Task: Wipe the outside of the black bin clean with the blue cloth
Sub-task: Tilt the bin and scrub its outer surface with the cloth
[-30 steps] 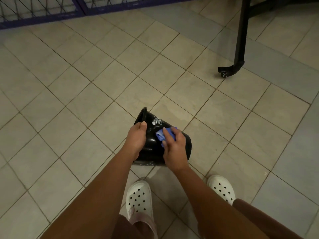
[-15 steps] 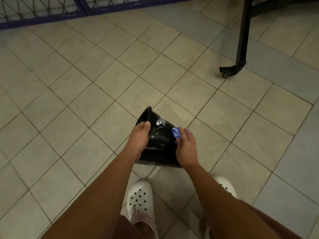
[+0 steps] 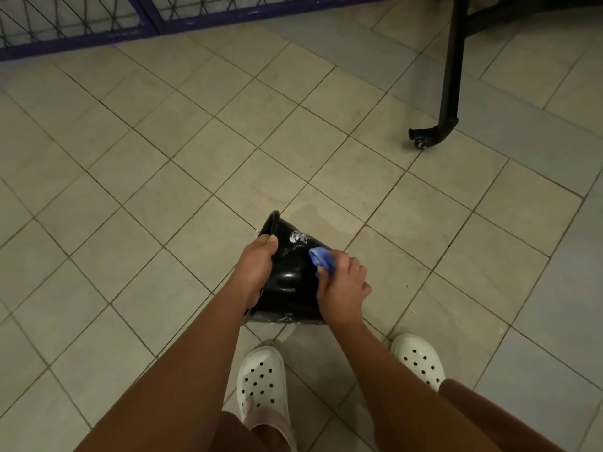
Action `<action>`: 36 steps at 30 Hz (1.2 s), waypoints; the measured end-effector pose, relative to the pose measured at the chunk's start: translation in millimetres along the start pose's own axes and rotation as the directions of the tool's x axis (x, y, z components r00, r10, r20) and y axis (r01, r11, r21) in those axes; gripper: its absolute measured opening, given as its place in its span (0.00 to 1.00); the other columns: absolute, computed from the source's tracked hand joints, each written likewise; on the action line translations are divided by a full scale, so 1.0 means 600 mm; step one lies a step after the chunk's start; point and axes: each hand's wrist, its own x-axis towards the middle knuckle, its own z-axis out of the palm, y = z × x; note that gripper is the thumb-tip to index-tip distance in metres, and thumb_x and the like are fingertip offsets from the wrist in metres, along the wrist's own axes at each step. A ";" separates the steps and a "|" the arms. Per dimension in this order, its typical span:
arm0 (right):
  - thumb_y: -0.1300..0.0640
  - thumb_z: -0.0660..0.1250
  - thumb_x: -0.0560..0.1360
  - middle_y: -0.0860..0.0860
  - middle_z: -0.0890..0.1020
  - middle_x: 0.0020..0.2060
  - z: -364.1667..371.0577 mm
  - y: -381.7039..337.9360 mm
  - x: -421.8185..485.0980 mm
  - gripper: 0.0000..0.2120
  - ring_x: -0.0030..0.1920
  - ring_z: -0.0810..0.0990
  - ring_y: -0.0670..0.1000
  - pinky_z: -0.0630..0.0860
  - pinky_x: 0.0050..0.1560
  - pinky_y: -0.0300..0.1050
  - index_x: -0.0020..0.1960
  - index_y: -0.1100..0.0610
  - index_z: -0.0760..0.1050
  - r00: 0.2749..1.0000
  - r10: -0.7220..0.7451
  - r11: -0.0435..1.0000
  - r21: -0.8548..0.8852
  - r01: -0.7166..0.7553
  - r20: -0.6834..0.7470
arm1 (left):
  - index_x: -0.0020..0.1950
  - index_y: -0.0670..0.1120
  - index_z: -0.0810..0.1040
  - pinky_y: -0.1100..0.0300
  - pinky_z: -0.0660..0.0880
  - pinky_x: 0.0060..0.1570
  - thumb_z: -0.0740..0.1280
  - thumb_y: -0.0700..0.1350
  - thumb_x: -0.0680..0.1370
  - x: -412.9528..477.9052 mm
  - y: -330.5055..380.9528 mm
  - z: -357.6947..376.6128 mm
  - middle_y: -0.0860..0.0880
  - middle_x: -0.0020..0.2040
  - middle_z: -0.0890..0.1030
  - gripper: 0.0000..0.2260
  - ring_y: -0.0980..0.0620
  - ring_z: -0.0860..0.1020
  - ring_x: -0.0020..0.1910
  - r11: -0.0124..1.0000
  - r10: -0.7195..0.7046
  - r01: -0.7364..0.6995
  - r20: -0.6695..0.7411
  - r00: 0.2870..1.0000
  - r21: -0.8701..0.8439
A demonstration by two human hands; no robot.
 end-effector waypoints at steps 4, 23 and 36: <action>0.45 0.64 0.71 0.51 0.75 0.45 -0.008 0.033 0.003 0.13 0.49 0.71 0.53 0.59 0.48 0.47 0.50 0.50 0.77 0.992 -0.080 0.995 -0.067 0.073 -0.095 | 0.59 0.46 0.77 0.43 0.78 0.55 0.56 0.49 0.84 -0.002 0.004 -0.002 0.39 0.54 0.81 0.13 0.39 0.80 0.52 0.999 -0.042 0.042 0.008 0.999 -0.020; 0.56 0.61 0.76 0.55 0.69 0.65 0.013 -0.034 -0.015 0.18 0.65 0.67 0.56 0.68 0.63 0.57 0.66 0.51 0.71 0.897 -0.438 0.881 0.225 0.417 0.054 | 0.46 0.47 0.78 0.46 0.77 0.54 0.53 0.46 0.85 -0.008 0.004 0.013 0.43 0.45 0.81 0.15 0.44 0.80 0.47 0.998 0.050 -0.050 0.018 0.999 0.039; 0.66 0.68 0.70 0.59 0.67 0.63 0.015 -0.054 -0.016 0.30 0.62 0.64 0.58 0.67 0.58 0.58 0.69 0.50 0.68 0.946 -0.322 0.947 0.037 0.321 0.033 | 0.58 0.44 0.78 0.52 0.78 0.49 0.53 0.45 0.85 -0.019 0.005 0.011 0.42 0.52 0.81 0.14 0.44 0.80 0.52 0.993 0.092 -0.095 0.047 0.995 0.073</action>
